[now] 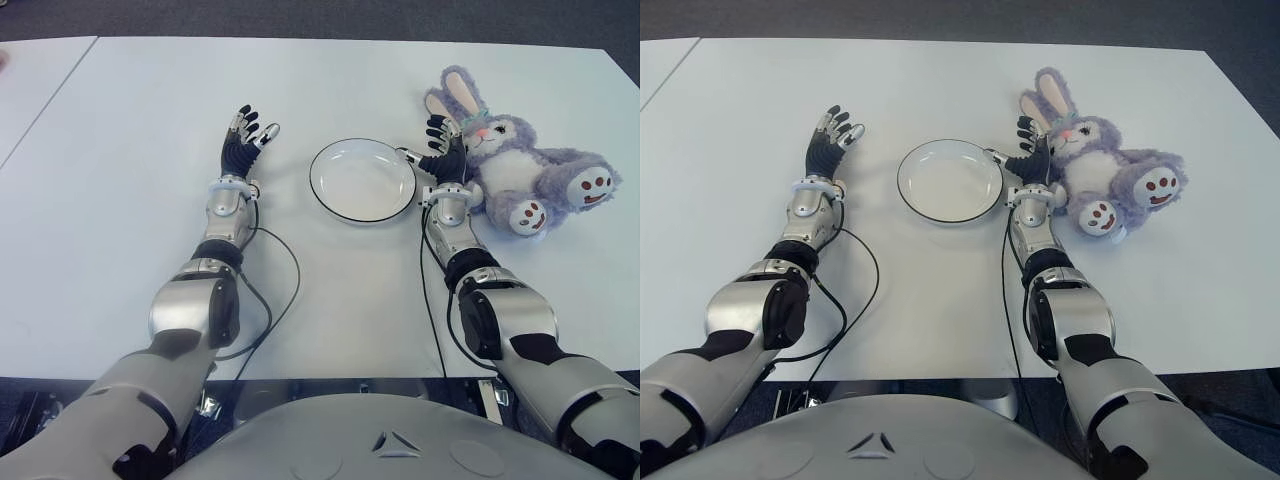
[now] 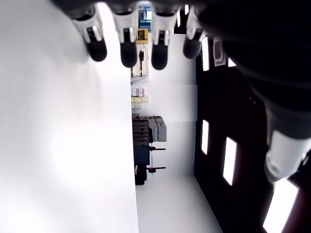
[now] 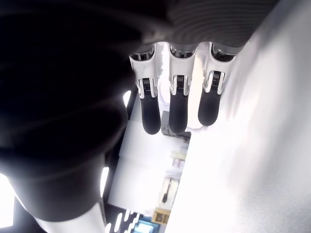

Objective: Put the doll into the plate.

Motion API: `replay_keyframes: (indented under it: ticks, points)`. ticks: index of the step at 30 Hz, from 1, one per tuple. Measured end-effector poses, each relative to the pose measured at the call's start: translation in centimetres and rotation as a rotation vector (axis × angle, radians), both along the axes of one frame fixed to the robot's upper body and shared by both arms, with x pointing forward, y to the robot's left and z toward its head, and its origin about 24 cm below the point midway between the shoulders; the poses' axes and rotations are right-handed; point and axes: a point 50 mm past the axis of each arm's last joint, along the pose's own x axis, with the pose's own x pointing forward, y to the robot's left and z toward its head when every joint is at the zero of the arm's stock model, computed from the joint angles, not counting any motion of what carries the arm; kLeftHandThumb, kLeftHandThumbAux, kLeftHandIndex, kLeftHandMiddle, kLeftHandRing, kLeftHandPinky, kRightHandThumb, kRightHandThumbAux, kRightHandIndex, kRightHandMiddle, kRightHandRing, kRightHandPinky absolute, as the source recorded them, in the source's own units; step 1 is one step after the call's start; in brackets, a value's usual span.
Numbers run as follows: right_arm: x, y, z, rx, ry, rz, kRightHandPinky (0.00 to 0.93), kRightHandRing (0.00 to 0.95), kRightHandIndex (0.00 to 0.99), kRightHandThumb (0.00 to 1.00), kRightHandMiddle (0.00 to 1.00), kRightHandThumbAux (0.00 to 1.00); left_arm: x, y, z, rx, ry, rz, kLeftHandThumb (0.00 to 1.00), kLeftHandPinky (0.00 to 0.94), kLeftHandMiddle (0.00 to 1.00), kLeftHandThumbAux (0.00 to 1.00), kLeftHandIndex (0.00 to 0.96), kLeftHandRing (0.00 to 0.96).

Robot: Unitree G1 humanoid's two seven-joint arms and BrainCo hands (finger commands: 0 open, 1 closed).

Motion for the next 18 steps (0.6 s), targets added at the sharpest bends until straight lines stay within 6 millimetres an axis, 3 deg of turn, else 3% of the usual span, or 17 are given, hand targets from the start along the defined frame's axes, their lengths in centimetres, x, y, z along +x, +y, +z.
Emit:
replay_keyframes:
  ticks: [18]
  points:
    - [0.00,-0.12,-0.01,0.015,0.000,-0.004,0.227,0.199,0.196,0.000,0.206,0.921,0.00,-0.03,-0.01,0.001,0.000,-0.001,0.000,0.061,0.106,0.584,0.047,0.089]
